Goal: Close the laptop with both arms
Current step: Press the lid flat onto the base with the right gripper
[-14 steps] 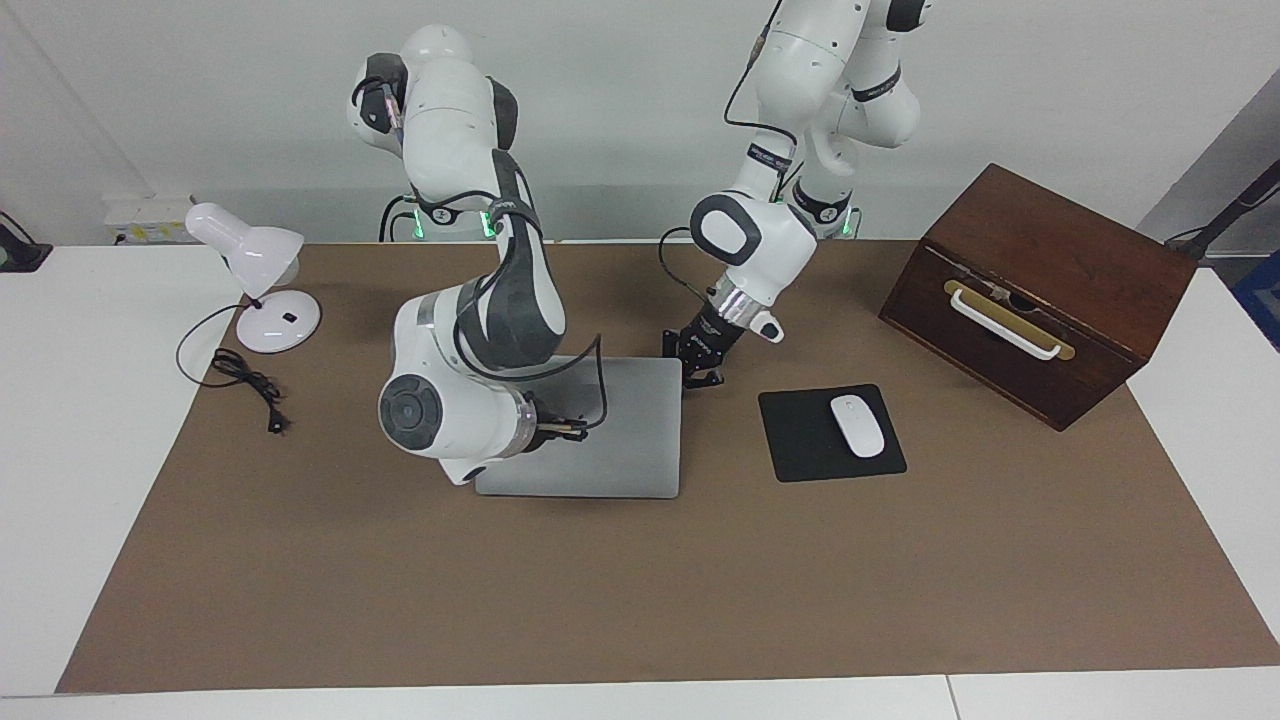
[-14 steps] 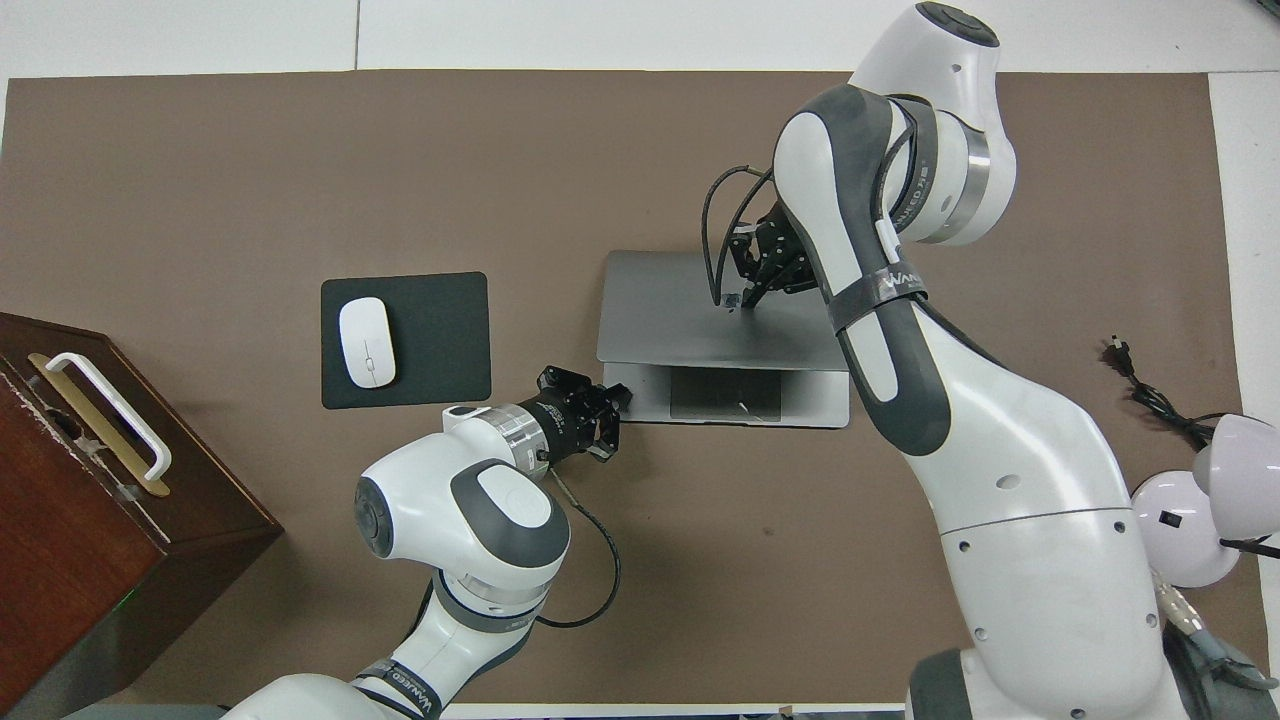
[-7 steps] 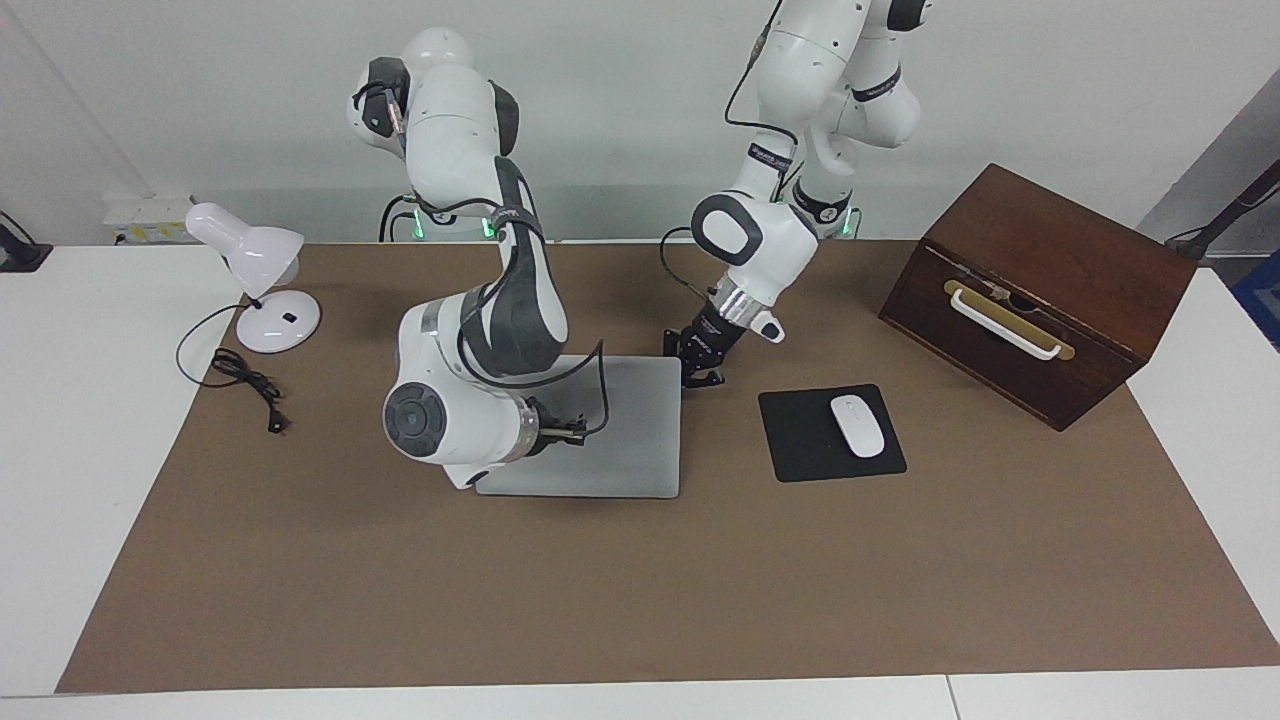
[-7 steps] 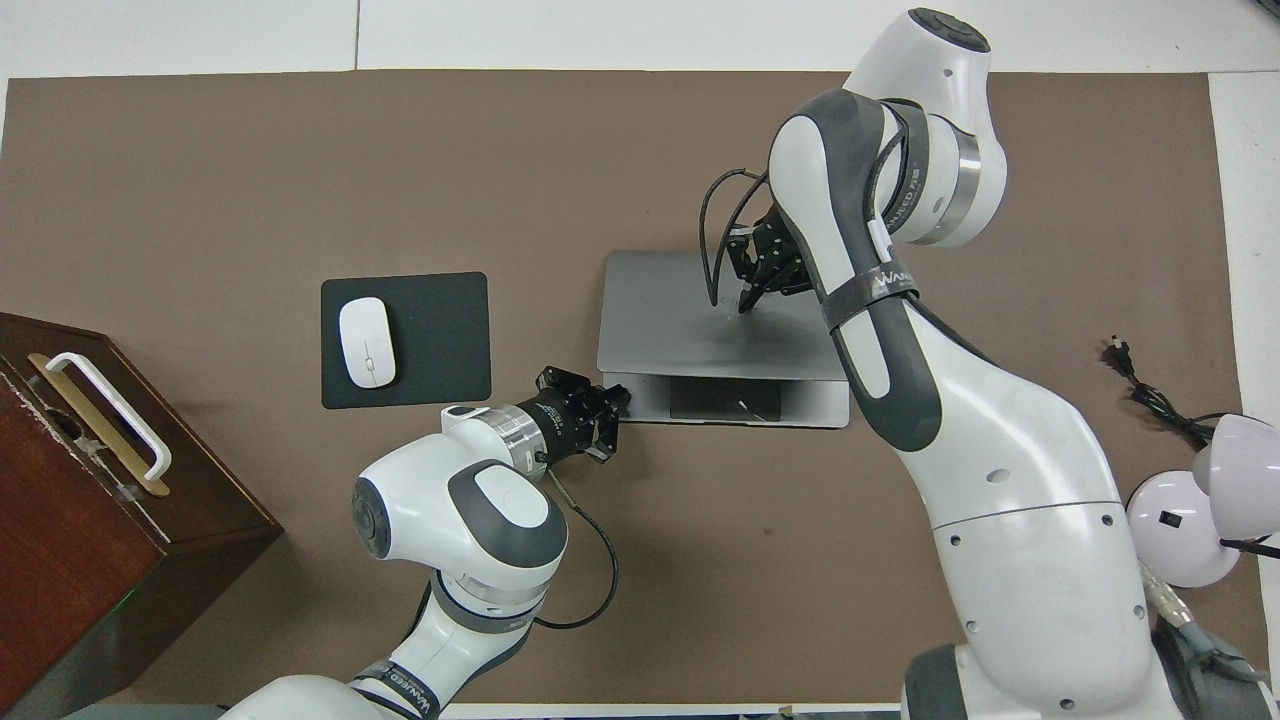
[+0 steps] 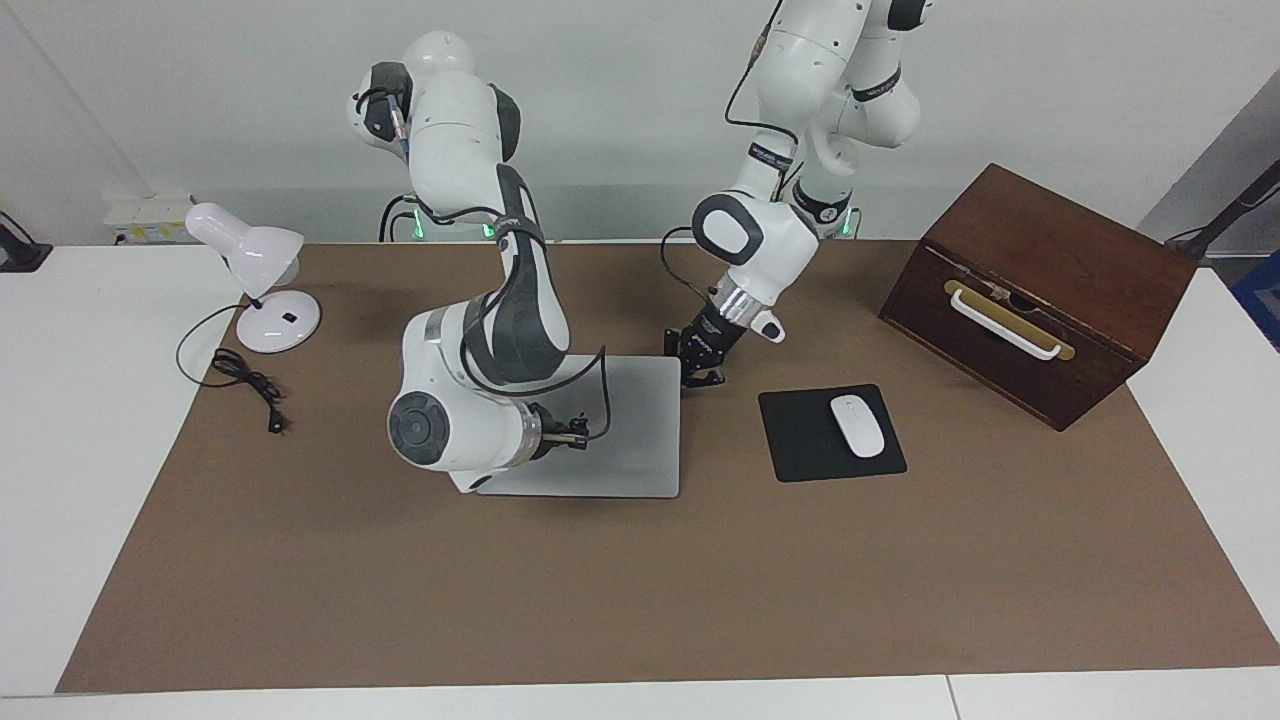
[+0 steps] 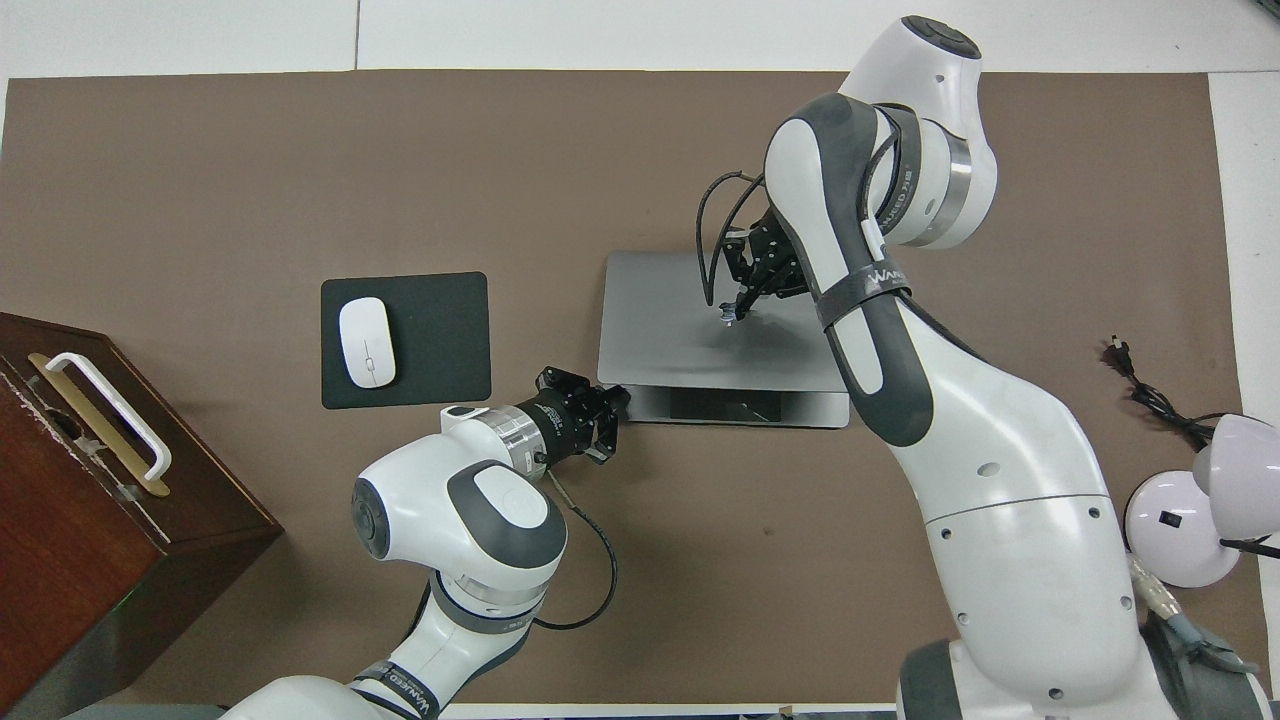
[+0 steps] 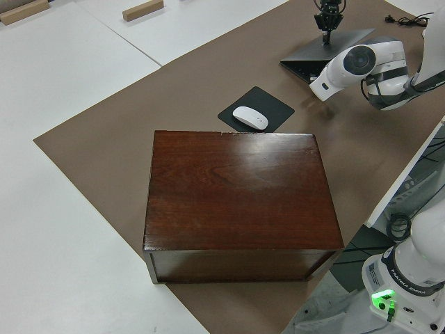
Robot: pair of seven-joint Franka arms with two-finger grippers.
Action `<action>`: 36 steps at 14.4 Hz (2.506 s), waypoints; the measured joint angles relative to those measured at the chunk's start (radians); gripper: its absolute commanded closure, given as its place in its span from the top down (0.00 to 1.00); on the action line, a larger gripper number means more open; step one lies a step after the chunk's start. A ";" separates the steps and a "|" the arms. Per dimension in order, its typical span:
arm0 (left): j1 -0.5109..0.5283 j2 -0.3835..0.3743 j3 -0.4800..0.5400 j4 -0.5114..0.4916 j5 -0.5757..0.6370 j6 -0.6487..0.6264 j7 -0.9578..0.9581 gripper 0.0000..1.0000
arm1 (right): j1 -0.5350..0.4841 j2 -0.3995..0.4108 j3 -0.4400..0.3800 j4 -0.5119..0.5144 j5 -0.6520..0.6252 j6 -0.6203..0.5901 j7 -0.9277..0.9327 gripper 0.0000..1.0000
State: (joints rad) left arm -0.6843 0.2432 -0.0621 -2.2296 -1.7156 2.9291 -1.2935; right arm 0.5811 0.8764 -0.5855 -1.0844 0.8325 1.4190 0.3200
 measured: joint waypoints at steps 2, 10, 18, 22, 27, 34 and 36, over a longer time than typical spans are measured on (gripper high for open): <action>0.000 0.000 0.000 0.000 0.000 0.000 0.000 0.00 | 0.000 0.001 0.000 0.000 0.004 0.002 0.003 0.00; 0.002 -0.016 0.001 -0.022 -0.001 0.000 0.004 0.00 | -0.007 0.013 0.000 0.011 0.026 0.003 0.021 0.00; 0.004 -0.021 0.001 -0.029 -0.007 -0.002 0.014 0.00 | -0.008 0.024 0.000 0.026 0.039 0.004 0.031 0.00; 0.004 -0.021 0.001 -0.028 -0.052 -0.002 0.073 0.00 | -0.011 0.026 0.001 0.027 0.041 0.004 0.033 0.00; 0.004 -0.022 0.001 -0.028 -0.078 -0.002 0.114 0.00 | -0.015 0.034 0.005 0.029 0.050 0.005 0.055 0.00; 0.004 -0.022 0.001 -0.028 -0.078 -0.002 0.116 0.00 | -0.025 0.050 0.028 0.034 0.057 0.005 0.066 0.00; 0.004 -0.022 0.001 -0.028 -0.078 -0.002 0.116 0.00 | -0.025 0.051 0.031 0.035 0.057 0.005 0.068 0.00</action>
State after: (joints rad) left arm -0.6804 0.2210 -0.0608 -2.2572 -1.7936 2.9271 -1.1775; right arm 0.5563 0.9276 -0.5548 -1.0492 0.8892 1.4243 0.3878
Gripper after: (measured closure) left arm 0.991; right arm 0.991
